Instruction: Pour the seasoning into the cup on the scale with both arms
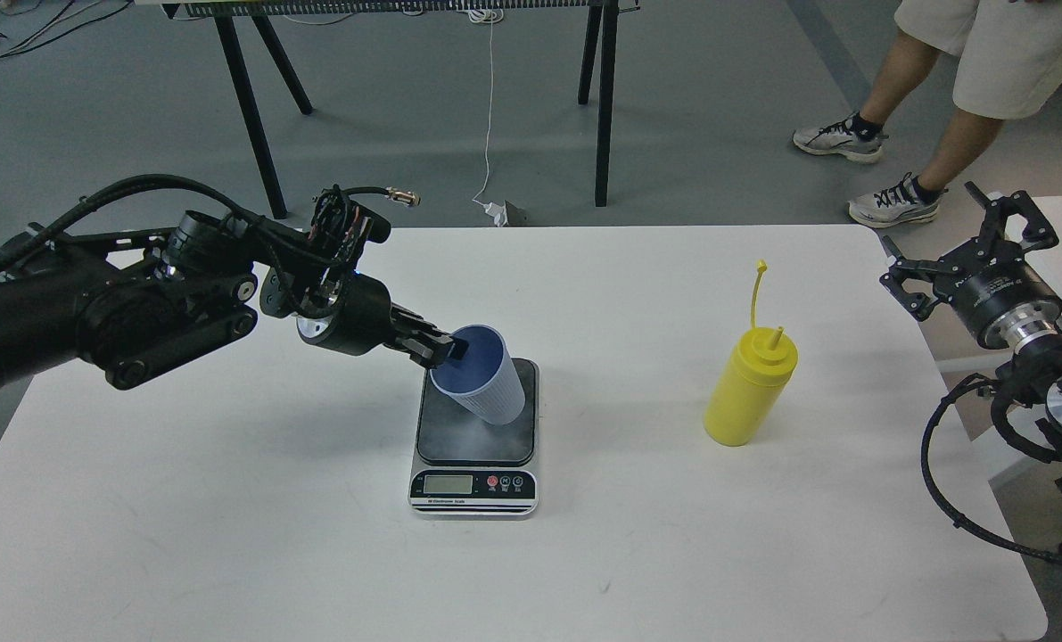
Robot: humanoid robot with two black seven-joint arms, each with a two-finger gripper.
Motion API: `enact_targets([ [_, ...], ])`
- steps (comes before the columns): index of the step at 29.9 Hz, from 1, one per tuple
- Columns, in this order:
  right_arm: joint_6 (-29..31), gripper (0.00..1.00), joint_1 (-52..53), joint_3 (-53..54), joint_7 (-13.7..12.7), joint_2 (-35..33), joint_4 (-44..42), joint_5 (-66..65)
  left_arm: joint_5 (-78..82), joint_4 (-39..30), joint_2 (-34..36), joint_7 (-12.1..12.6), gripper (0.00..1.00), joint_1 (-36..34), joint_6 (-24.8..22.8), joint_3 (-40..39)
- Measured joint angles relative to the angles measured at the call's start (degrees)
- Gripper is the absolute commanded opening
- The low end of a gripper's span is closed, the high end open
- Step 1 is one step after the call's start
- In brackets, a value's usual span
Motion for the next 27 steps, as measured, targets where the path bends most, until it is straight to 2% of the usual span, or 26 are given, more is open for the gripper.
enact_targets([
  [22, 0.0, 0.99, -0.73, 0.0, 0.0, 0.0, 0.01, 0.02, 0.05, 1.35, 0.88, -0.01, 0.08, 1.36, 0.0, 0.16],
  [25, 0.0, 0.99, -0.75, 0.0, 0.0, 0.0, 0.01, 0.01, 0.05, 1.41, 0.95, -0.01, 0.11, 1.38, 0.0, 0.16],
  [27, 0.0, 0.99, -0.76, -0.01, 0.0, 0.0, 0.01, 0.0, -0.03, 1.41, 1.06, -0.01, 0.21, 1.38, 0.0, 0.16],
])
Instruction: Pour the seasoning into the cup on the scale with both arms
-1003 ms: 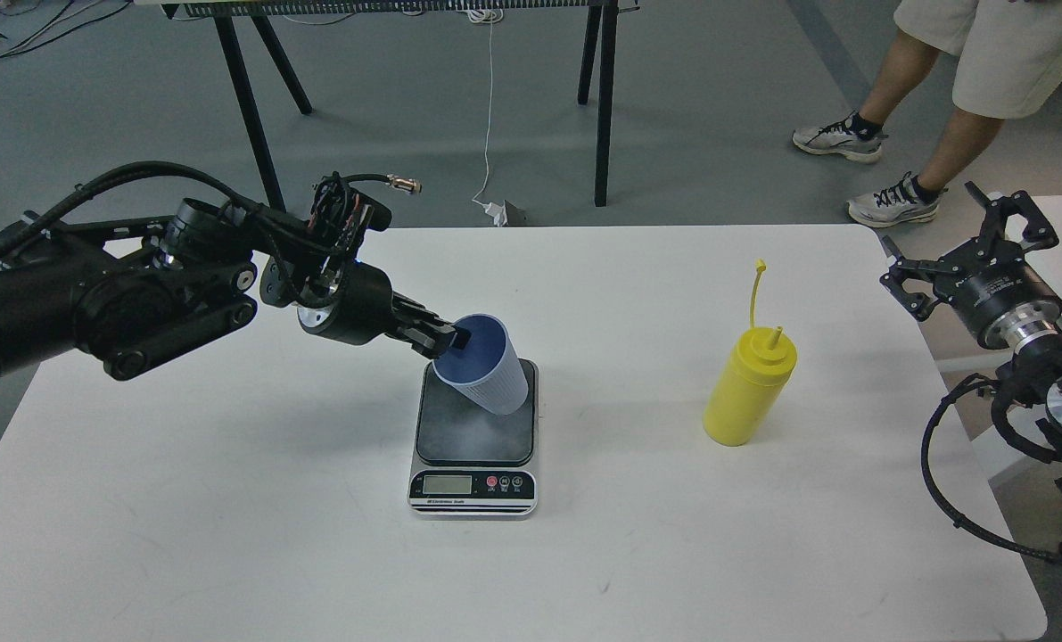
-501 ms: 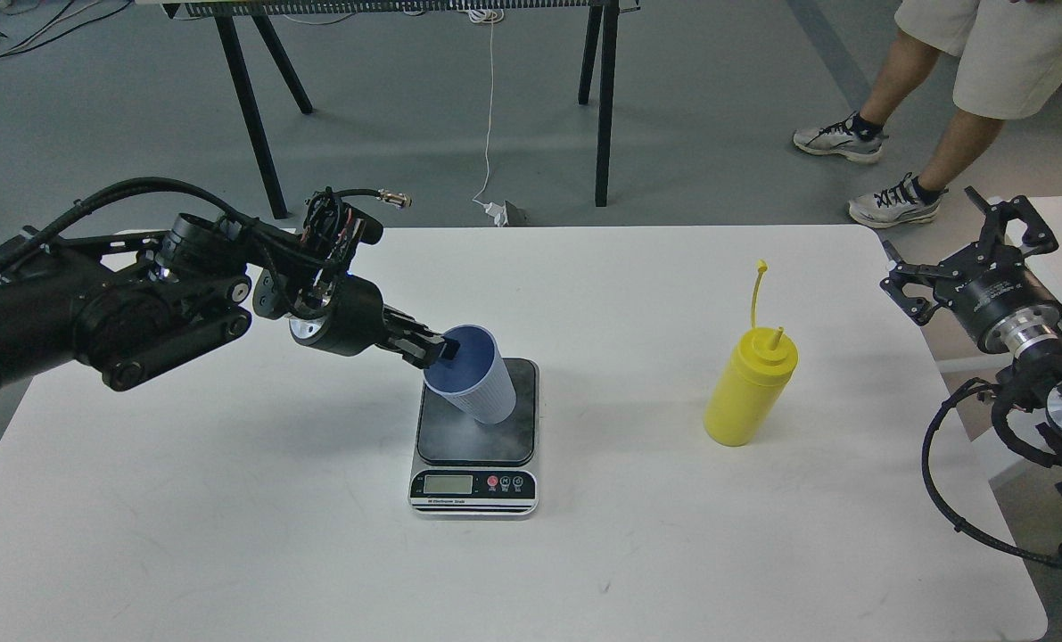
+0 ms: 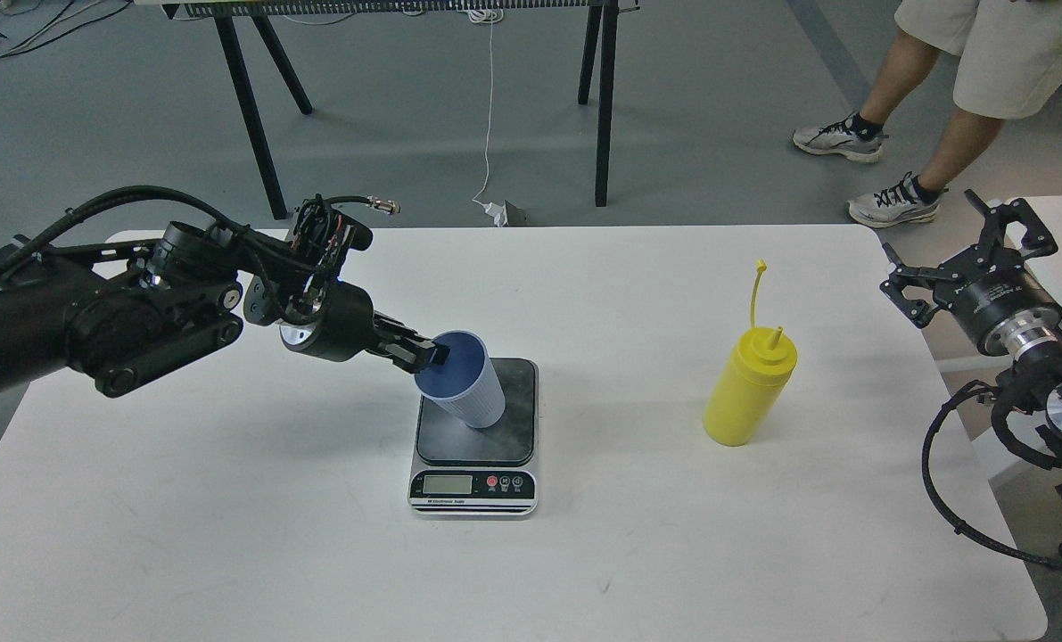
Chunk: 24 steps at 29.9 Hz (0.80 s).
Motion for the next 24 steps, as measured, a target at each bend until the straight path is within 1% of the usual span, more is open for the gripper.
enact_targets([
  [1, 0.0, 0.99, -0.02, 0.0, 0.0, 0.0, 0.0, 0.0, -0.03, 0.0, 0.06, 0.0, 0.27, 0.0, 0.0, 0.0],
  [3, 0.0, 0.99, -0.06, -0.02, 0.0, 0.0, 0.0, 0.0, -0.21, -0.01, 0.14, 0.0, 0.34, 0.0, 0.0, 0.0],
  [7, 0.0, 0.99, -0.15, -0.02, 0.0, 0.0, 0.0, 0.05, -0.63, 0.0, 0.23, 0.0, 0.42, 0.0, 0.0, -0.03],
  [9, 0.0, 0.99, -0.16, -0.02, 0.0, 0.0, 0.0, 0.05, -0.8, -0.01, 0.28, 0.0, 0.44, -0.14, 0.0, -0.08],
  [14, 0.0, 0.99, -0.24, -0.06, 0.0, 0.0, 0.0, 0.07, -0.96, -0.02, 0.33, 0.0, 0.65, -0.49, 0.0, -0.22],
  [17, 0.0, 0.99, -0.25, -0.09, 0.0, 0.0, 0.0, 0.09, -1.13, -0.03, 0.48, 0.0, 0.79, -0.74, 0.0, -0.35],
  [21, 0.0, 0.99, -0.58, -0.19, -0.22, 0.0, 0.24, 0.13, -2.13, 0.05, 1.7, 0.0, 0.92, -1.08, 0.0, -0.84],
  [24, 0.0, 0.99, -0.75, -0.58, -0.4, 0.0, 0.42, 0.13, -3.03, 0.04, 2.25, 0.0, 0.97, -1.22, 0.0, -0.96],
])
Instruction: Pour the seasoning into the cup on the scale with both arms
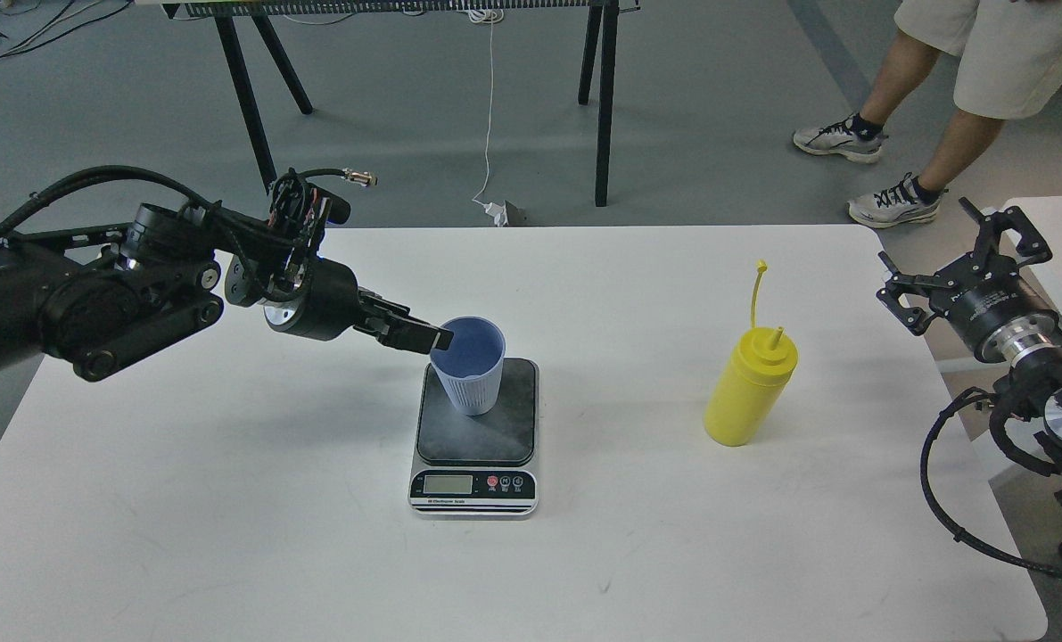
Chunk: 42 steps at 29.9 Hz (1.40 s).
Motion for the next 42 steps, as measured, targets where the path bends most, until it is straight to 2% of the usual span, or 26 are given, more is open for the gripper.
enact_targets([
  [6, 0.0, 0.99, 0.88, -0.36, -0.46, 0.0, -0.13, -0.09, -2.15, 0.71, 1.63, 0.0, 0.99, -2.06, 0.0, -0.09],
  [9, 0.0, 0.99, 2.16, -0.03, -1.5, 0.05, -0.1, 0.42, -5.58, 1.56, 2.77, 0.0, 0.99, -4.16, 0.0, -0.11],
  [12, 0.0, 0.99, 3.18, 0.65, -4.0, 0.66, -0.33, 4.89, -9.62, 3.33, 3.17, 0.0, 0.99, -7.08, 0.0, -0.11],
  [17, 0.0, 0.99, 3.31, 0.56, -11.04, 1.18, 0.56, 15.36, -14.28, 6.78, 3.23, 0.0, 0.99, -9.62, 0.0, -0.09],
  [19, 0.0, 0.99, 2.48, 0.74, -12.16, 0.83, 2.78, 17.73, -14.96, 7.32, 3.31, 0.0, 0.99, -9.93, 0.0, -0.09],
  [25, 0.0, 0.99, -5.21, 1.7, -13.74, -5.8, 15.11, 26.45, -17.56, 8.52, 3.36, 0.0, 0.99, -10.04, 0.0, -0.09],
  [30, 0.0, 0.99, -13.75, 1.96, -14.61, -8.98, 22.44, 28.15, -17.89, 8.71, 2.98, 0.0, 0.99, -9.52, 0.0, -0.1],
  [36, 0.0, 0.99, -21.4, 2.11, -14.39, -12.16, 24.92, 28.27, -17.97, 8.71, 2.69, 0.0, 0.99, -8.57, 0.0, -0.02],
  [42, 0.0, 0.99, -27.03, 0.27, -14.61, -12.31, 27.08, 28.05, -17.83, 8.71, 2.65, 0.0, 0.99, -7.74, 0.0, 0.06],
])
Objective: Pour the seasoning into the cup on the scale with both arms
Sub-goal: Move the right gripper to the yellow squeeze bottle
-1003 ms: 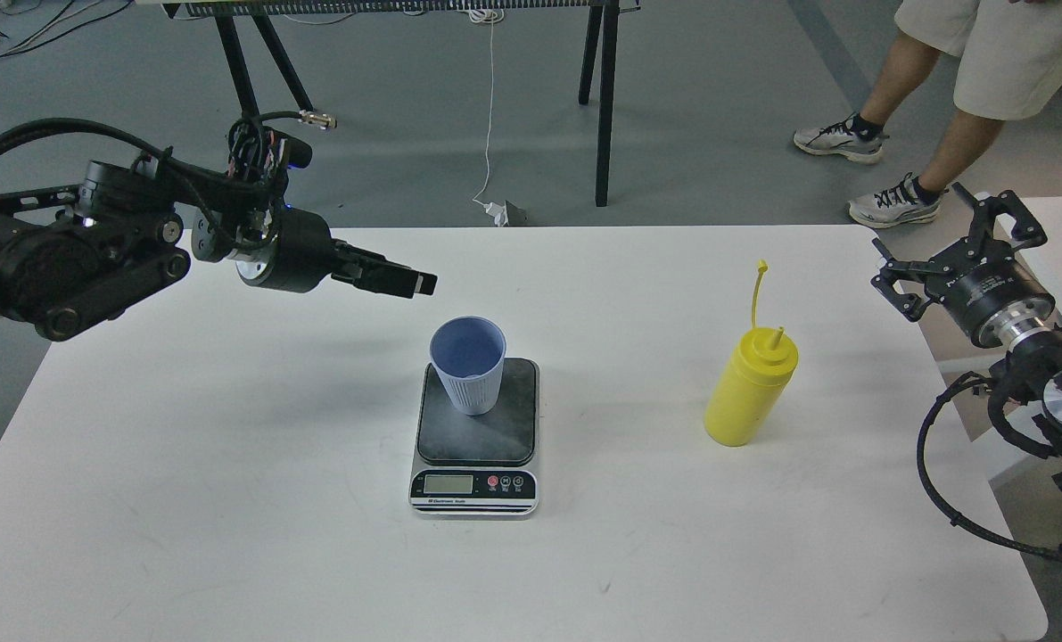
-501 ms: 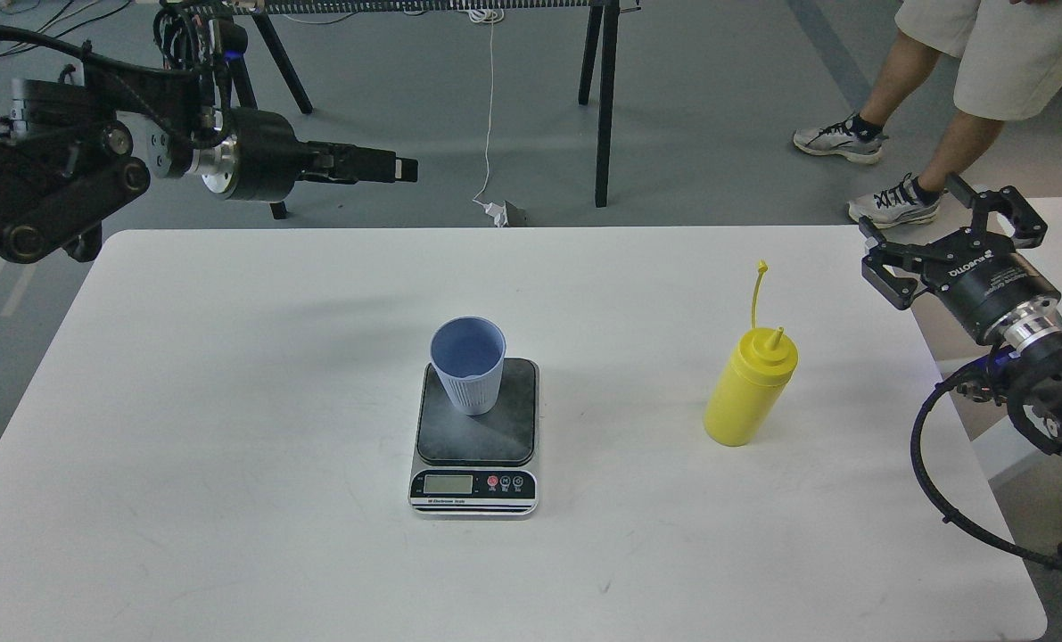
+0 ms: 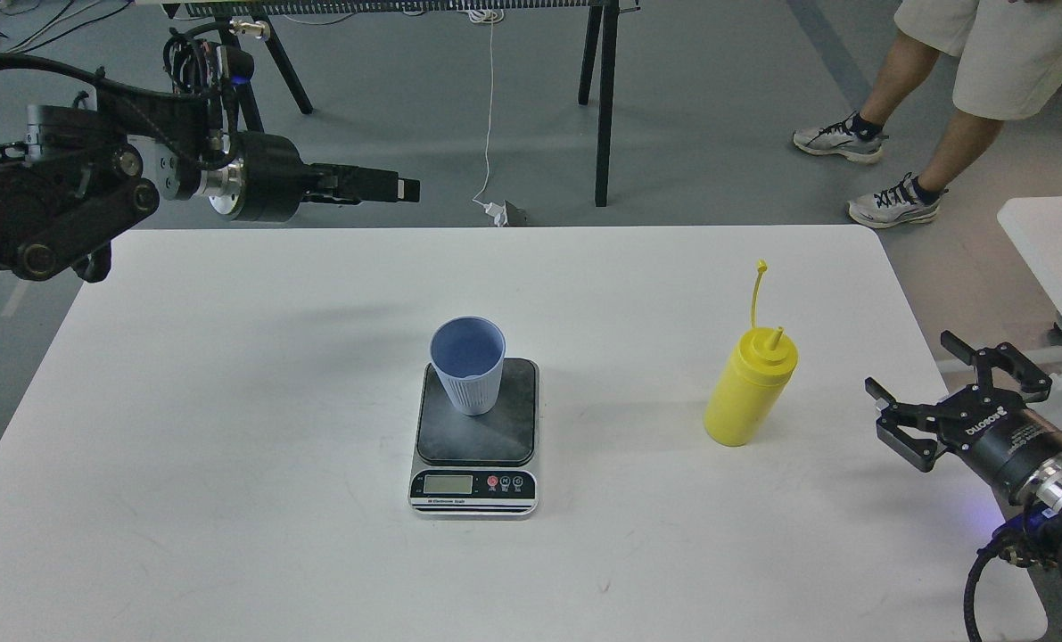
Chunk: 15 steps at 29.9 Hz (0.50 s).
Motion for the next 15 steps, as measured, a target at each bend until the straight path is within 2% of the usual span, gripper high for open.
enact_targets([
  [6, 0.0, 0.99, -1.32, -3.7, 0.29, 3.42, 1.18, -0.55, 0.19, 0.0, -0.09, 0.0, 0.99, 0.16, 0.0, 0.2],
  [15, 0.0, 0.99, -0.42, -4.44, 0.52, 8.63, -1.79, -4.58, 0.25, -0.01, 0.27, 0.0, 0.99, 0.84, 0.0, 0.36],
])
